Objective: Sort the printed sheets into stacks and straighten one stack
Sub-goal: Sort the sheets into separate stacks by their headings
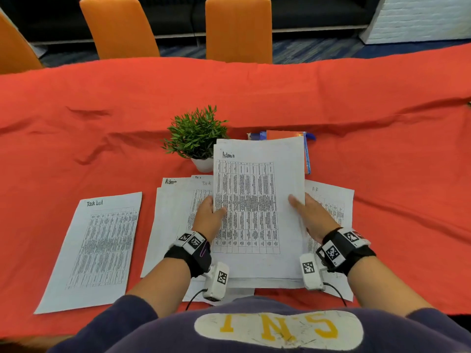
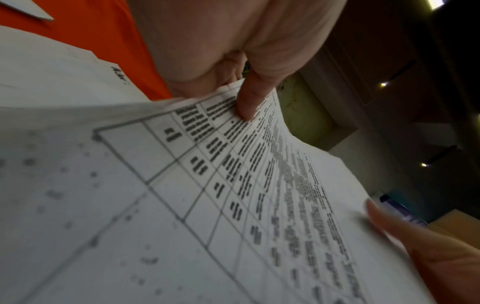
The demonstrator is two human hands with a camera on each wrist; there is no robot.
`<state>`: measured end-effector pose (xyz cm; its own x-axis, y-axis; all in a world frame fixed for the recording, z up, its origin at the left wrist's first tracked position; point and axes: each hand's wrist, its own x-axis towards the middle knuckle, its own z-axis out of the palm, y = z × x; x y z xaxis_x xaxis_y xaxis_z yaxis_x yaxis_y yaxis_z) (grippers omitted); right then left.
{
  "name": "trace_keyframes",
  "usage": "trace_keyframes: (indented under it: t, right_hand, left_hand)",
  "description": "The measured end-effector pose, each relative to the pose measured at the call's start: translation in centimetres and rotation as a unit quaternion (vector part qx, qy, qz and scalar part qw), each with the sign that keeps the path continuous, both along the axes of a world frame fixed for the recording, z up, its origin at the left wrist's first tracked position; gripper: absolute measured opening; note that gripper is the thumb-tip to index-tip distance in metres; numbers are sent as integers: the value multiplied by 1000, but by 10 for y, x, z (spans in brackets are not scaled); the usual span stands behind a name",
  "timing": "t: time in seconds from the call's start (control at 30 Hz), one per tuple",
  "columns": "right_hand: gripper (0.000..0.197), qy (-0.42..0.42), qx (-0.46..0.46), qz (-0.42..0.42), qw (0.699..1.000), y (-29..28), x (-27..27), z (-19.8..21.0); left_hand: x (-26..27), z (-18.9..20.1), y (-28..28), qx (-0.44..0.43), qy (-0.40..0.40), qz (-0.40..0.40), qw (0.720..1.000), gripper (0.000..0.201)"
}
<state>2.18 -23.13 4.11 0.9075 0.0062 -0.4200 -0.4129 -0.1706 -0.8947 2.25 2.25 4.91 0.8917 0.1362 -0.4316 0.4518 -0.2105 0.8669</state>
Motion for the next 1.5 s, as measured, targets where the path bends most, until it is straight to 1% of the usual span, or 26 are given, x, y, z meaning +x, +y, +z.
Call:
trace_keyframes:
  t: [0.03, 0.1, 0.13, 0.3, 0.43, 0.5, 0.63, 0.77, 0.87, 0.93, 1.03, 1.1, 1.2, 1.27, 1.4, 1.5]
  right_hand:
    - [36, -29, -17, 21, 999, 2, -1, 2]
    - [39, -80, -32, 29, 996, 6, -1, 5]
    - [39, -101, -31, 20, 994, 9, 1, 7]
    - [34, -163, 4, -21, 986, 23, 5, 27]
    - [36, -149, 50, -47, 987, 28, 2, 32]
    - [36, -145, 65, -48, 986, 30, 0, 35]
    - [36, -147, 66, -39, 986, 39, 1, 38]
    - [35, -152, 84, -24, 985, 51, 0, 40]
    - [29, -140, 114, -46, 983, 51, 0, 43]
    - [27, -137, 121, -53, 982, 49, 0, 44]
    - [24, -130, 118, -62, 983, 50, 0, 43]
    - [25, -129, 118, -68, 982, 50, 1, 43]
    - [25, -130, 134, -72, 980, 48, 0, 42]
    - [25, -131, 137, -72, 979, 48, -1, 43]
    - [25, -131, 137, -69, 979, 49, -1, 44]
    - [26, -129, 139, -72, 979, 49, 0, 46]
  left_hand:
    - [0, 1, 0, 9, -14, -4, 1000, 41]
    - [0, 10, 0, 9, -47, 6, 999, 31]
    - [0, 14, 0, 3, -64, 12, 998, 29]
    - [-1, 33, 7, -32, -159, 45, 986, 36]
    - [-5, 37, 14, -57, -195, 58, 977, 35]
    - [-6, 34, 18, -58, -196, 64, 977, 35]
    - [-5, 32, 18, -96, -184, 73, 975, 48]
    - [-2, 36, 14, -98, -194, 71, 973, 39]
    - [0, 38, 19, -118, -218, 91, 964, 37]
    - [-1, 39, 19, -123, -232, 79, 962, 38]
    - [-1, 39, 13, -112, -234, 48, 965, 40]
    - [0, 40, 9, -85, -255, 52, 962, 46]
    - [-2, 40, 8, -14, -335, 84, 938, 52]
    - [-5, 39, 10, 20, -370, 87, 925, 48]
    - [-10, 41, 13, 52, -346, 58, 935, 32]
    - [-10, 43, 16, 44, -336, 49, 940, 27]
